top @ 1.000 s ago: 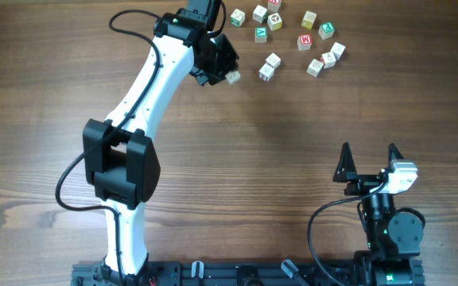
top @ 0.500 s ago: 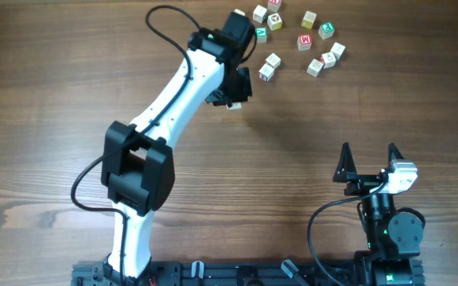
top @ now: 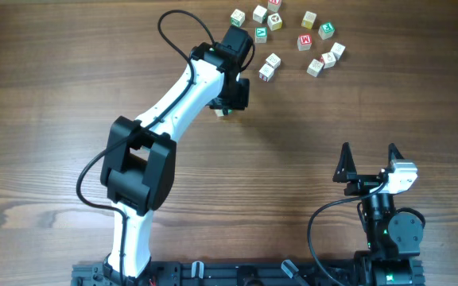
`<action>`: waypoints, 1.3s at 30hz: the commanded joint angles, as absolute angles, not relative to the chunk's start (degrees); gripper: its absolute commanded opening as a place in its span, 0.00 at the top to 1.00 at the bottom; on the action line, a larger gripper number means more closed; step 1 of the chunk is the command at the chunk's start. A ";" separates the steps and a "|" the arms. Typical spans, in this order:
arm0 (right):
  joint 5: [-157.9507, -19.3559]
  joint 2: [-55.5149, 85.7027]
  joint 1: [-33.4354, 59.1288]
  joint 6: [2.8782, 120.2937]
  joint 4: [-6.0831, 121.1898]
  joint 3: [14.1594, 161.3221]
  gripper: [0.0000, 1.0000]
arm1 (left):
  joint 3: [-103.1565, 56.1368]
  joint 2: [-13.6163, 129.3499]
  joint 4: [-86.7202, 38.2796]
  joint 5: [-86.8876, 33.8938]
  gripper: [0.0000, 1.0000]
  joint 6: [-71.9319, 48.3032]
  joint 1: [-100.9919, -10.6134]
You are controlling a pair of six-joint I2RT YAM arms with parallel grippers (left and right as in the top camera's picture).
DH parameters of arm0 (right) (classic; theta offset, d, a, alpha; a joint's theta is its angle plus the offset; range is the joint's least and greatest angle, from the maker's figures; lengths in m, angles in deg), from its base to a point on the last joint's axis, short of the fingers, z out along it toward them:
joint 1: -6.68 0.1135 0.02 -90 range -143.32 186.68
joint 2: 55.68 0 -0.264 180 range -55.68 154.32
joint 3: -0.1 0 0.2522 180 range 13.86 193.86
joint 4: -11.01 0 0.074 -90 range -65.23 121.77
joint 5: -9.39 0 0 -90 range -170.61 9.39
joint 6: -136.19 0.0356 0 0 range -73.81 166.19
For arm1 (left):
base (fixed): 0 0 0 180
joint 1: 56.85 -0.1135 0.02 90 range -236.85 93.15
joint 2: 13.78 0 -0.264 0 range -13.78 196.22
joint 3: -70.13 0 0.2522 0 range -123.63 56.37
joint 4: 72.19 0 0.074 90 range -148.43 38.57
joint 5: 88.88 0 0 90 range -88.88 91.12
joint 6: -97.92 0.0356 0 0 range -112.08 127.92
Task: Form a circle
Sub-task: 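Lift the N block and carry it left of the cluster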
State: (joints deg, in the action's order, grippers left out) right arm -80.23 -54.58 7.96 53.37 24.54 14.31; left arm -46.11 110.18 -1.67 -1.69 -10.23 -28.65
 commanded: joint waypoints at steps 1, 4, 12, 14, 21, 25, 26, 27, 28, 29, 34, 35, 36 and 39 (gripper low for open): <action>-80.95 -55.10 7.72 52.58 24.39 14.18 0.00 | -45.72 111.97 -2.22 -1.62 0.61 -8.96 -29.56; -80.95 -55.10 7.72 52.58 24.39 14.18 0.00 | -45.72 112.59 -2.59 -2.21 0.57 -8.96 -29.67; -80.95 -55.10 7.72 52.58 24.39 14.18 0.00 | -45.72 112.56 -3.86 4.32 0.00 -17.66 -31.25; -80.95 -55.10 7.72 52.58 24.39 14.18 0.00 | -45.72 112.56 -3.49 4.93 0.00 -22.49 -32.43; -80.95 -55.10 7.72 52.58 24.39 14.18 0.00 | -42.96 112.61 -3.49 6.07 0.00 -32.04 -34.52; -80.95 -55.10 7.72 52.60 24.39 14.18 0.00 | -37.83 112.61 -7.29 4.61 0.00 -33.33 -34.13; -80.95 -55.10 7.72 52.60 24.39 14.18 0.00 | -37.17 112.61 -7.77 4.58 0.00 -33.35 -34.15; -80.95 -55.10 7.72 52.58 24.39 14.18 0.00 | -36.30 112.61 -8.38 4.61 0.00 -34.25 -34.18; -80.95 -55.10 7.72 52.60 24.39 14.18 0.00 | -36.01 112.61 -8.43 4.56 0.02 -35.04 -34.26; -80.95 -55.10 7.72 52.58 24.39 14.18 0.00 | -35.90 112.61 -8.41 4.15 0.12 -35.02 -34.26; -80.95 -55.10 7.72 52.58 24.39 14.18 0.00 | -35.88 112.61 -8.60 3.62 0.58 -34.91 -33.83; -80.95 -55.10 7.72 52.58 24.39 14.18 0.00 | -35.88 112.61 -8.73 3.60 0.65 -34.91 -33.83; -80.95 -55.10 7.72 52.58 24.39 14.18 0.00 | -35.88 112.61 -8.80 3.58 0.72 -34.75 -33.83; -80.95 -55.10 7.72 52.58 24.41 14.18 0.00 | -35.88 112.61 -8.49 3.49 0.79 -34.29 -33.80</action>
